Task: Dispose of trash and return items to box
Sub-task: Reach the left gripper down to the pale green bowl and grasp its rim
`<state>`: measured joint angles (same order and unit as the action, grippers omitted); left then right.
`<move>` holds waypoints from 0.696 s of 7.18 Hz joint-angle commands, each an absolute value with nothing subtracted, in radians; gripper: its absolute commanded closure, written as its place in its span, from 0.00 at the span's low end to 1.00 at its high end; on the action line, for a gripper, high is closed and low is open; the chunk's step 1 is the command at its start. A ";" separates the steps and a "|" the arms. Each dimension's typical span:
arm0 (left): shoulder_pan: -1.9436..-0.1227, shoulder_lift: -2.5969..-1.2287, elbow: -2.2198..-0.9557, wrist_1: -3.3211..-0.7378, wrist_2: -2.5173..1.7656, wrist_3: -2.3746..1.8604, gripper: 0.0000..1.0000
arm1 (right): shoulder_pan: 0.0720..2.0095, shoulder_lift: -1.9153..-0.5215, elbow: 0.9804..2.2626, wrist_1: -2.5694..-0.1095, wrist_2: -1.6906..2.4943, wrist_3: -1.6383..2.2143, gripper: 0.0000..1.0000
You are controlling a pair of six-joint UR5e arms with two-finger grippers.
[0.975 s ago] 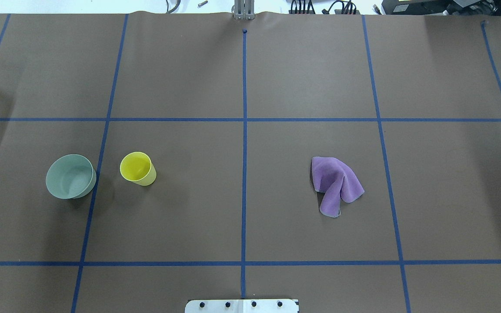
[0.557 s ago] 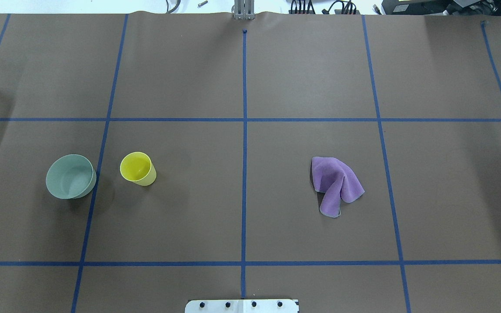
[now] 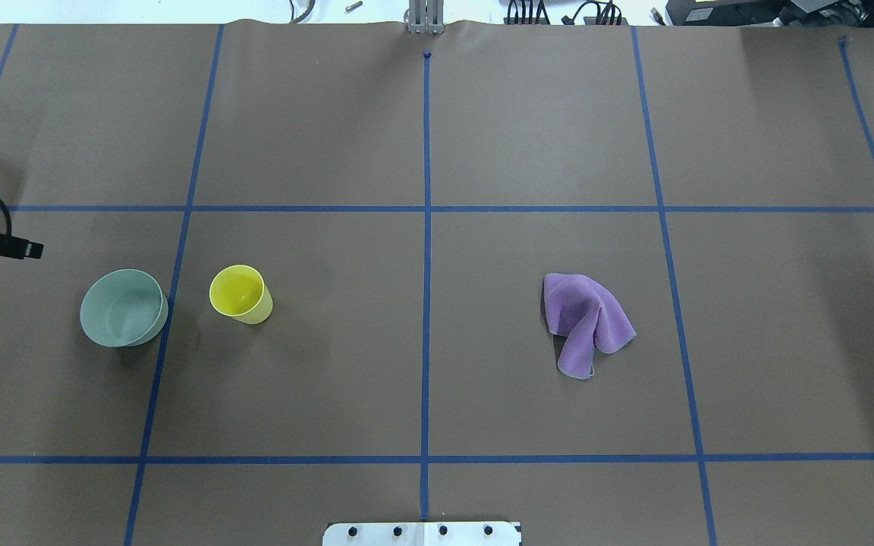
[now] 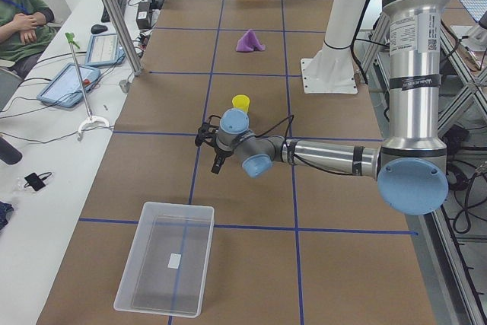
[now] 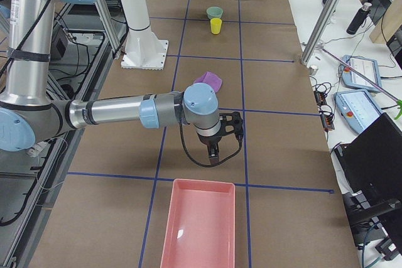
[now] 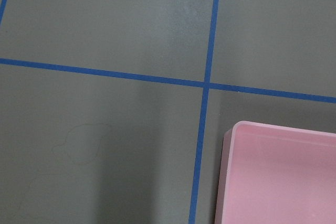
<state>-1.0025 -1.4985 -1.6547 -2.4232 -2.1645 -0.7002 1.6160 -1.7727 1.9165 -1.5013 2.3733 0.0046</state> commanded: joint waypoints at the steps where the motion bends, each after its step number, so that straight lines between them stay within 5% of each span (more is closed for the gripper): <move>1: -0.905 -1.514 -1.658 -2.437 -2.151 -0.819 0.01 | 1.612 -1.786 1.916 -1.470 2.370 0.014 0.00; 2: -0.882 -1.514 -1.657 -2.437 -2.146 -0.813 0.07 | 1.612 -1.787 1.914 -1.470 2.370 0.014 0.00; 5: -0.795 -1.543 -1.655 -2.447 -2.099 -0.813 0.96 | 1.612 -1.790 1.914 -1.470 2.370 0.014 0.00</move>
<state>-0.8257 -1.5329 -1.6554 -2.4449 -2.1156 -0.8126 1.6123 -1.7902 1.9145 -1.4691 2.3700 0.0138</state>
